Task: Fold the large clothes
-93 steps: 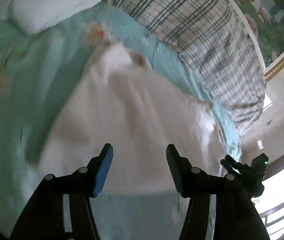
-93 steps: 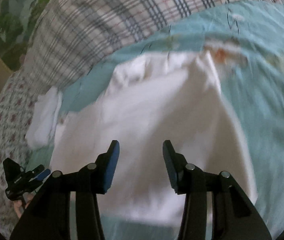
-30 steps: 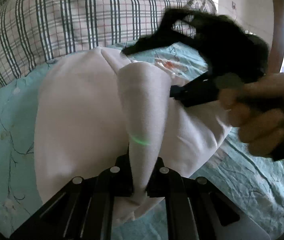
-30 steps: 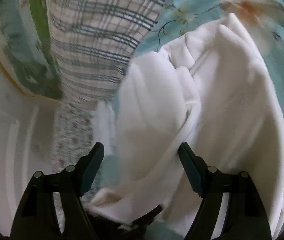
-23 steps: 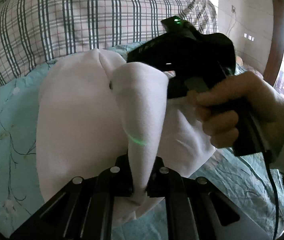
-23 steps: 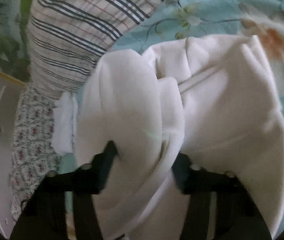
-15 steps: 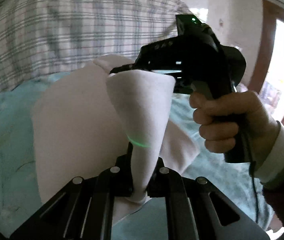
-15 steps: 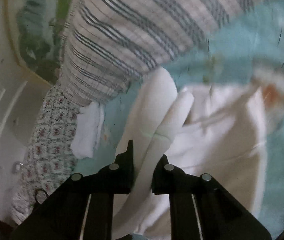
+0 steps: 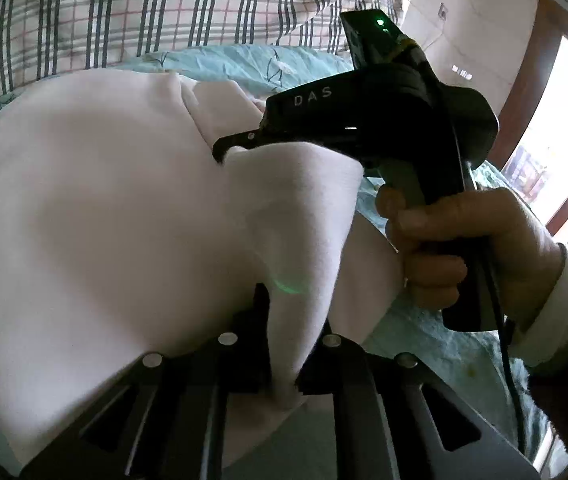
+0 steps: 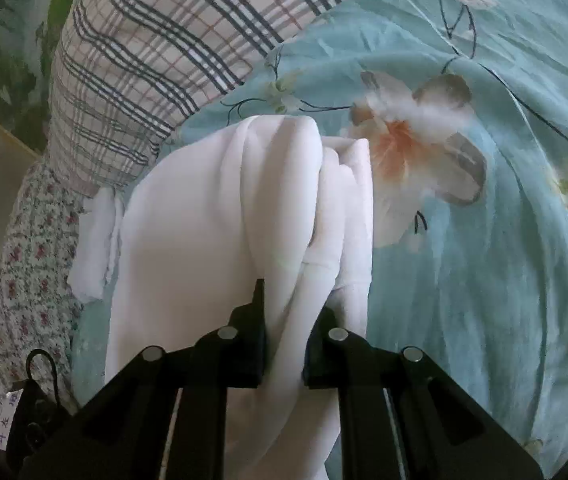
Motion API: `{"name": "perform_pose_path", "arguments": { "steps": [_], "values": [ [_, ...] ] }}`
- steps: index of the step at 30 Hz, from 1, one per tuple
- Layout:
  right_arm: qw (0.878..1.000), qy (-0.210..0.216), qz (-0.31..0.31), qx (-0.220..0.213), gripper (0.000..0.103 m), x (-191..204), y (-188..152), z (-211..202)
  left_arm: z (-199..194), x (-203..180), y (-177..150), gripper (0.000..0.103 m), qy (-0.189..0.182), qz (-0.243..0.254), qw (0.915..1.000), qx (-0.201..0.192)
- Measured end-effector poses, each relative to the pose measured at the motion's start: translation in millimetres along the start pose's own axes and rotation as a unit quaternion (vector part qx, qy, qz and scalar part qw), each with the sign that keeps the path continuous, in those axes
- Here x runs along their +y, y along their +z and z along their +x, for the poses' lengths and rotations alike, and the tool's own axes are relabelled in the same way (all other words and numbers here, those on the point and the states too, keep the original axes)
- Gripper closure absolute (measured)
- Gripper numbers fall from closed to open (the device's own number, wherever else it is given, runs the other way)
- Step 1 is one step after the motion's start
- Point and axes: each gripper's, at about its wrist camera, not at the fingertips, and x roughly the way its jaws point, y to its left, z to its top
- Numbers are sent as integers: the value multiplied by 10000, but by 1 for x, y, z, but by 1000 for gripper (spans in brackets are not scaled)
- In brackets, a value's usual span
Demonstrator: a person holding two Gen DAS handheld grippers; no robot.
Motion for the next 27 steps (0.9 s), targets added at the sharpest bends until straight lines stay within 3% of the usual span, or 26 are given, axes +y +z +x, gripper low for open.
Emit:
{"name": "perform_pose_path", "arguments": {
  "steps": [4,6,11,14,19,23,27],
  "values": [
    [9994,-323,-157,28,80,12,0,-11,-22,-3,-14,75,-189,-162,9997,-27],
    [9973,-650,-351,41,76,21,-4,-17,-39,-5,-19,58,-268,-197,9994,-136],
    [9917,-1092,-674,47,51,39,-15,-30,-84,-2,-29,33,-236,-291,9986,-364],
    [9898,-1183,-786,64,39,44,-21,-36,-110,15,-38,30,71,-525,9974,-481],
    [9922,-1044,-646,202,39,33,-25,-38,-122,79,-34,21,220,-1335,9891,-576],
    [9981,-517,-281,192,39,22,-19,-34,-113,119,-28,21,-85,-1832,9815,-546],
    [9990,-348,-99,273,39,14,-16,-25,-85,144,-22,20,-466,-2118,9760,-178]
  ]
}}
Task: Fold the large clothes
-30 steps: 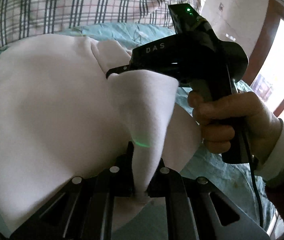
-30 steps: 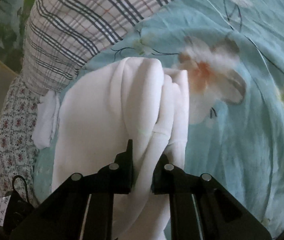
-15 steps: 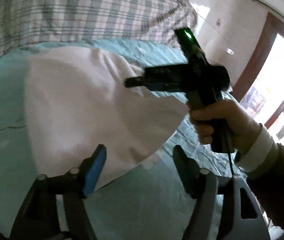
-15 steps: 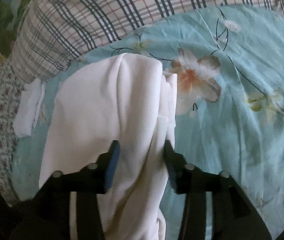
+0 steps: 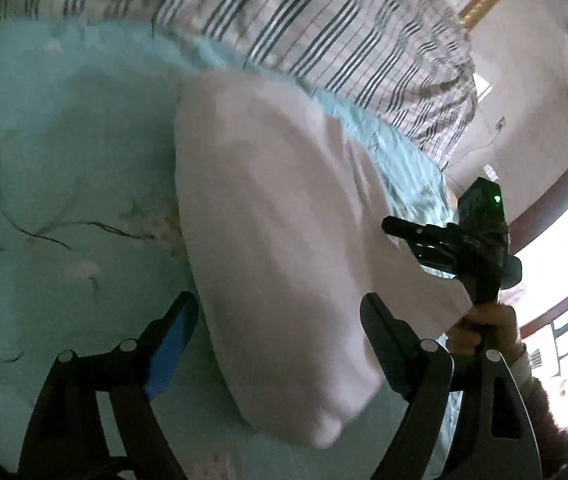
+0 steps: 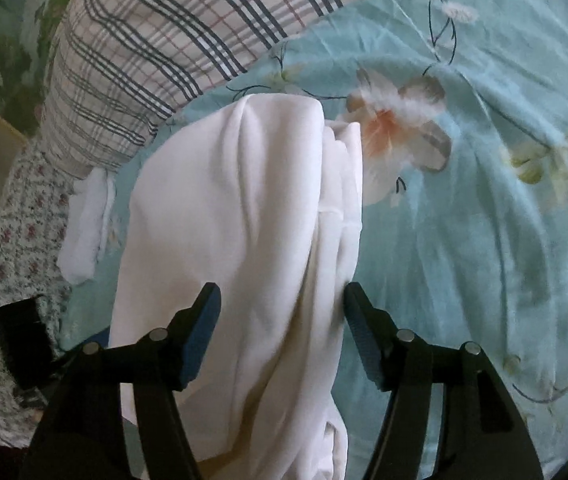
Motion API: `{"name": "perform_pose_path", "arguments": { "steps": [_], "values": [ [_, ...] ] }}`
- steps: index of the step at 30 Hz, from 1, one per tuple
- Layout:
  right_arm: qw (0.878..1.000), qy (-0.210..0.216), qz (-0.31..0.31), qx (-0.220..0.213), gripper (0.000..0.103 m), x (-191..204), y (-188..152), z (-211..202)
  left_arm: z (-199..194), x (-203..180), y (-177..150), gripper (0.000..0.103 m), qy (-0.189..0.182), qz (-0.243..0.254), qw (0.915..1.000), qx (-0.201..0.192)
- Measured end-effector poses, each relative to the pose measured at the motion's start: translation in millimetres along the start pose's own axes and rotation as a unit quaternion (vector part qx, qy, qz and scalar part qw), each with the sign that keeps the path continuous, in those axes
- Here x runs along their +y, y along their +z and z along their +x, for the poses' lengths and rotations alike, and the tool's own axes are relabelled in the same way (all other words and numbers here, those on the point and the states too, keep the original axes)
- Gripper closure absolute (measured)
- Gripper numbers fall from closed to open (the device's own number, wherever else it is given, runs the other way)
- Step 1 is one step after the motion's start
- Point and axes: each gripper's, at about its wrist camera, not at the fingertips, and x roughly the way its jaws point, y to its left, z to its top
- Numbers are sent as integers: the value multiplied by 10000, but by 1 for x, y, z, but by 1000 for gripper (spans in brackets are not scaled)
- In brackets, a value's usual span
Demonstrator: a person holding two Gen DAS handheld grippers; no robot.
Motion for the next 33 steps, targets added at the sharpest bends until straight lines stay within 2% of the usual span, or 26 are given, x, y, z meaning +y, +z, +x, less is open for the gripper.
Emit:
{"name": "perform_pose_path", "arguments": {
  "steps": [2,3,8,10,12,13,14,15,17,21,24,33],
  "values": [
    [9999,107,94,61,39,-4,2,5,12,11,6,19,-84,-164,9998,119],
    [9998,159,119,83,39,-6,3,6,20,18,11,18,-272,-317,9989,217],
    [9981,468,288,262,39,-14,6,18,56,38,20,13,-713,-652,9941,497],
    [9973,574,311,331,40,-15,7,26,58,36,23,20,-730,-507,9953,386],
    [9973,569,203,424,49,-11,6,32,62,31,25,35,-576,-331,9967,460],
    [9973,534,179,469,63,-10,5,35,62,30,24,37,-571,-295,9969,460],
    [9969,562,191,518,73,-7,4,38,62,29,25,43,-590,-273,9969,448],
    [9970,568,172,490,76,-4,2,37,58,28,25,51,-605,-250,9970,423],
    [9977,551,60,386,82,6,0,30,47,24,24,57,-683,-170,9970,333],
    [9972,646,-259,262,84,46,-16,15,5,14,14,58,-655,131,9977,128],
    [9951,847,-412,301,84,76,-34,18,-32,21,0,58,-592,109,9982,59],
    [9831,1567,-610,725,84,153,-94,73,-137,74,-51,58,-111,-72,9999,-53]
  ]
}}
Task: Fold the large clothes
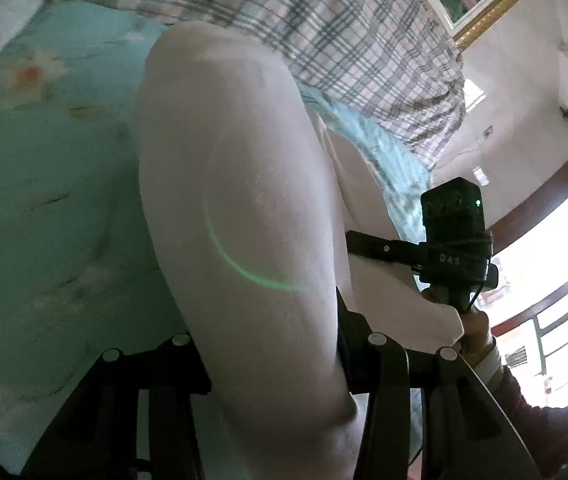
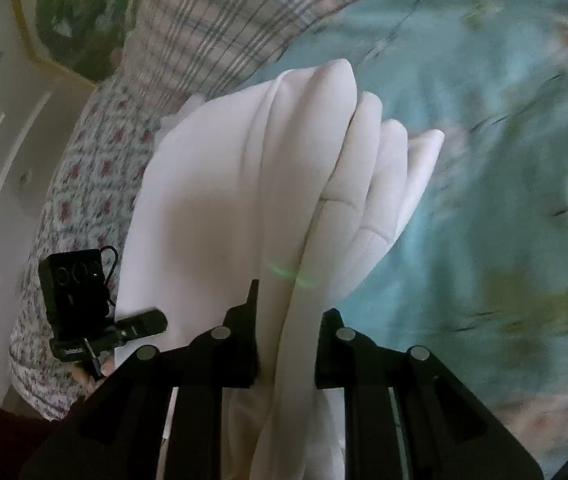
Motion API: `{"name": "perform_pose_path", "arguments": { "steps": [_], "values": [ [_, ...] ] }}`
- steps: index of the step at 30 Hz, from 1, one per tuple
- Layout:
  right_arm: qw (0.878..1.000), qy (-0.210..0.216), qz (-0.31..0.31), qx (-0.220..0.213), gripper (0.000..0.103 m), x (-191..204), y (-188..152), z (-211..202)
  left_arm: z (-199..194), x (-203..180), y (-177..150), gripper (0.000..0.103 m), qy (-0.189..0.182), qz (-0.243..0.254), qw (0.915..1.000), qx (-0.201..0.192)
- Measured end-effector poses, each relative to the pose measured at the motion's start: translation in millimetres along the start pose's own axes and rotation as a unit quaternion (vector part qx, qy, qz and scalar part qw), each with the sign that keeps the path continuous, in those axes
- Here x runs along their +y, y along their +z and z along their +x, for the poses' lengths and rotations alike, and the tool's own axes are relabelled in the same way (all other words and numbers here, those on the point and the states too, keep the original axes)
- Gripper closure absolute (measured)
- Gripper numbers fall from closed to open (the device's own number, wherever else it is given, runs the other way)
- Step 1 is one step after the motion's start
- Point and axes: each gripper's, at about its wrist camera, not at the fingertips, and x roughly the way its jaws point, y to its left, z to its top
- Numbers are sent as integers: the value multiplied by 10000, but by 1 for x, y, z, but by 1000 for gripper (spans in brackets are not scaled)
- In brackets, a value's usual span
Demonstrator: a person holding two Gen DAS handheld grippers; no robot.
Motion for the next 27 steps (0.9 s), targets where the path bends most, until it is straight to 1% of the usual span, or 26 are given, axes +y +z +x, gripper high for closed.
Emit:
{"name": "perform_pose_path", "arguments": {
  "steps": [2,3,5,6,7,9,11,14,15,16,17,18,20,21,22,23,25,27],
  "values": [
    [9999,82,-12,86,84,8,-6,16,-20,20,-13,58,71,-82,9999,-17],
    [9999,81,-12,137,84,10,-10,24,-24,29,-19,57,126,-151,9998,-3],
    [9998,-46,-12,205,84,10,-15,35,-20,42,-29,55,264,-225,9993,100],
    [9997,-150,20,212,83,8,-19,39,-14,50,-35,52,393,-286,9987,141],
    [9996,-166,117,191,83,3,-22,41,-10,51,-36,50,434,-314,9985,123],
    [9994,-121,302,129,81,-4,-26,38,-10,61,-40,45,362,-489,9981,11],
    [9991,-211,352,81,72,-5,-28,35,-7,61,-40,42,346,-610,9975,-46],
    [9986,-444,297,26,68,1,-30,29,-10,57,-43,40,511,-636,9966,-87],
    [9979,-590,273,-17,67,4,-30,25,-13,54,-44,40,565,-623,9964,-94],
    [9968,-759,228,-88,62,9,-31,18,-18,51,-46,40,656,-592,9960,-127],
    [9961,-844,191,-149,61,10,-30,13,-22,46,-47,40,729,-558,9956,-178],
    [9946,-989,111,-306,61,16,-31,3,-29,43,-49,40,794,-524,9952,-242],
    [9921,-1135,23,-530,61,22,-32,-13,-46,38,-52,40,902,-456,9938,-459],
    [9915,-1121,-56,-660,61,27,-33,-22,-58,34,-54,40,907,-402,9930,-643],
    [9913,-1088,-116,-736,61,30,-34,-27,-64,32,-54,40,885,-371,9926,-740],
    [9916,-1029,-180,-756,61,36,-33,-29,-73,28,-54,40,792,-315,9924,-893],
    [9933,-940,-231,-638,61,42,-32,-23,-80,23,-51,40,625,-209,9927,-1014],
    [9936,-989,-193,-507,61,40,-31,-13,-76,18,-45,40,655,-110,9927,-1011]
  ]
}}
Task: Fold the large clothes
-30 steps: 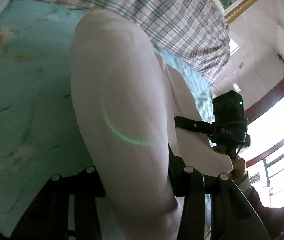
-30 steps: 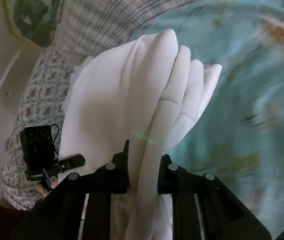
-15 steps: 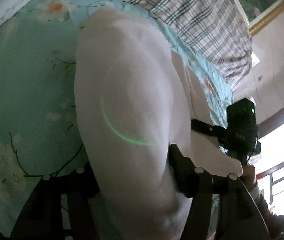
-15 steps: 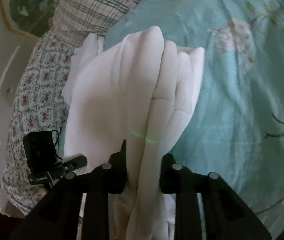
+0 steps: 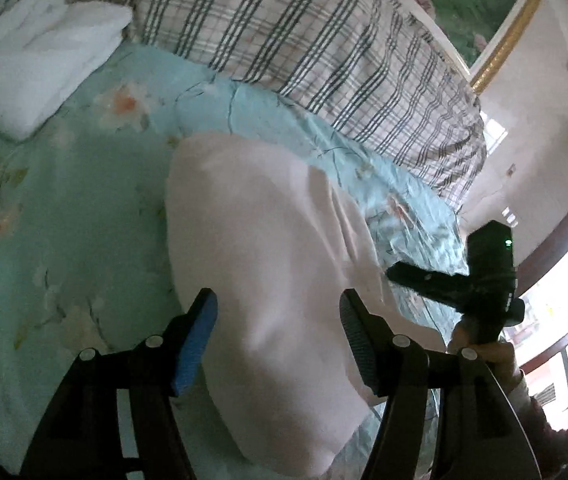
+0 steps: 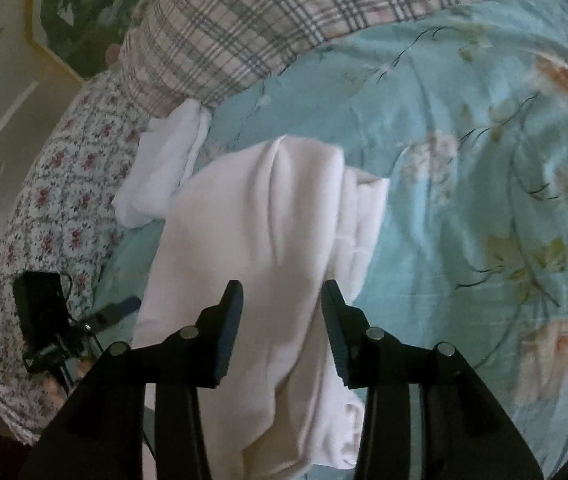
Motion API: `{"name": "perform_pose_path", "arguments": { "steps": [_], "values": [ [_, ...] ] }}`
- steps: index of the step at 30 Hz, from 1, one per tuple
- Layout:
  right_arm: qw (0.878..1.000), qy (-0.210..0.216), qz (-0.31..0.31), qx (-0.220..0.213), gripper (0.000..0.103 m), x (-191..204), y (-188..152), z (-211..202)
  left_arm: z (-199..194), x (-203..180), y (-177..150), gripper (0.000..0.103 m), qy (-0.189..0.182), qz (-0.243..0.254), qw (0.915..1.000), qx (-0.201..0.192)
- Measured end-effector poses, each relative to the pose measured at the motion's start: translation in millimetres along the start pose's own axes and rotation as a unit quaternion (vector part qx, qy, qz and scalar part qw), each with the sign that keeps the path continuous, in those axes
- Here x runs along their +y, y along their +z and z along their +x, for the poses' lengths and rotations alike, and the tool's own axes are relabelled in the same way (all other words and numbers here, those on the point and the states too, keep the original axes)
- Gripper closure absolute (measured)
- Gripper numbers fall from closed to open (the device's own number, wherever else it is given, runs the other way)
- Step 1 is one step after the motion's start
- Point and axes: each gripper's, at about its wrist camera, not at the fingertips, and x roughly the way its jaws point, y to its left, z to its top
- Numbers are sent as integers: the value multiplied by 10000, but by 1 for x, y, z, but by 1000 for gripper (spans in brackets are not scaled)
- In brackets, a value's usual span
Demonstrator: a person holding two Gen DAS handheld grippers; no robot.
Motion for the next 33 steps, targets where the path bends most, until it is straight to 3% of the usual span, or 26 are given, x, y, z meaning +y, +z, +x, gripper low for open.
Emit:
{"name": "perform_pose_path", "arguments": {
  "steps": [9,11,15,17,20,23,26,29,33],
  "values": [
    [9995,-1,117,295,63,-1,1,36,26,-4,4,42,-102,114,9998,115],
    [9994,-9,162,321,97,-1,3,39,28,0,1,42,-166,32,9998,125],
    [9989,367,153,-231,97,2,9,2,33,-2,0,42,-292,-25,9993,214],
    [9983,354,215,-421,97,-5,10,-15,40,-8,-2,42,-417,-12,9986,322],
    [9993,-52,355,-137,97,-26,4,-6,61,-29,-7,42,-91,325,9979,553],
    [9979,-164,610,150,92,-42,-4,13,71,-42,-9,42,228,596,9962,601],
    [9980,-301,555,-39,88,-32,-2,-2,61,-39,-1,42,62,503,9963,689],
    [9967,-655,286,-395,86,-7,6,-27,41,-34,16,42,-57,520,9975,482],
    [9970,73,484,-603,85,22,24,-21,39,-30,58,42,-60,452,9988,202]
  ]
}}
